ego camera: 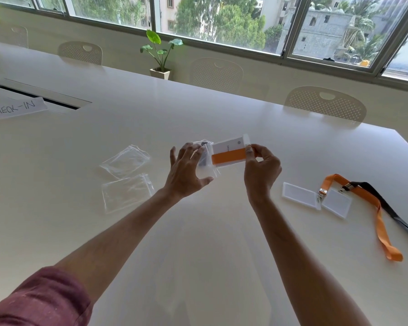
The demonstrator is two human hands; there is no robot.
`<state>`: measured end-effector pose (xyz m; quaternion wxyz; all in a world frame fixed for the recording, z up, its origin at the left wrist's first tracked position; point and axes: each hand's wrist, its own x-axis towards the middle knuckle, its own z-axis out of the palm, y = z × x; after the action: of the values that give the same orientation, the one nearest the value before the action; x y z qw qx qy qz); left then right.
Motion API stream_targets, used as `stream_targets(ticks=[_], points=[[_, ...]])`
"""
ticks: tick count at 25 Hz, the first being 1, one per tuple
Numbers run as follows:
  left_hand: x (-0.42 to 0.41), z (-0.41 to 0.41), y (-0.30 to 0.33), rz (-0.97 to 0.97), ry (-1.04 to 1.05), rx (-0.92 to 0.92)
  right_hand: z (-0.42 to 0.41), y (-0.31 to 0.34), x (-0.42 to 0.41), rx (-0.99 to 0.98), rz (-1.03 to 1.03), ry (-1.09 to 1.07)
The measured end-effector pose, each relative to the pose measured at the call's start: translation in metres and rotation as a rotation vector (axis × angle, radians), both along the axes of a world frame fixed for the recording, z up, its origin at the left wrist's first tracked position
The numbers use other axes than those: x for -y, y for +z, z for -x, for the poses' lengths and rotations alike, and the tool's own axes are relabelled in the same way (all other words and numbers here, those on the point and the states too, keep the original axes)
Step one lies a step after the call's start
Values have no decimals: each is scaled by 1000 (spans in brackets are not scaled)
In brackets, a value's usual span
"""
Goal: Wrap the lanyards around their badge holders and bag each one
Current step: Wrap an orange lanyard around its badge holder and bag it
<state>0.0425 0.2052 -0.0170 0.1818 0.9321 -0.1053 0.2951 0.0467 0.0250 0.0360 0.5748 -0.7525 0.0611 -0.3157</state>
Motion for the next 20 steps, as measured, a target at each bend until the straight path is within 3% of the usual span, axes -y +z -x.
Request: stream_targets(ticks=[14, 20], points=[[7, -1, 8, -66, -69, 30, -5, -9, -5, -87, 71, 206], [16, 1, 14, -95, -81, 128, -1, -17, -10, -118, 40, 294]])
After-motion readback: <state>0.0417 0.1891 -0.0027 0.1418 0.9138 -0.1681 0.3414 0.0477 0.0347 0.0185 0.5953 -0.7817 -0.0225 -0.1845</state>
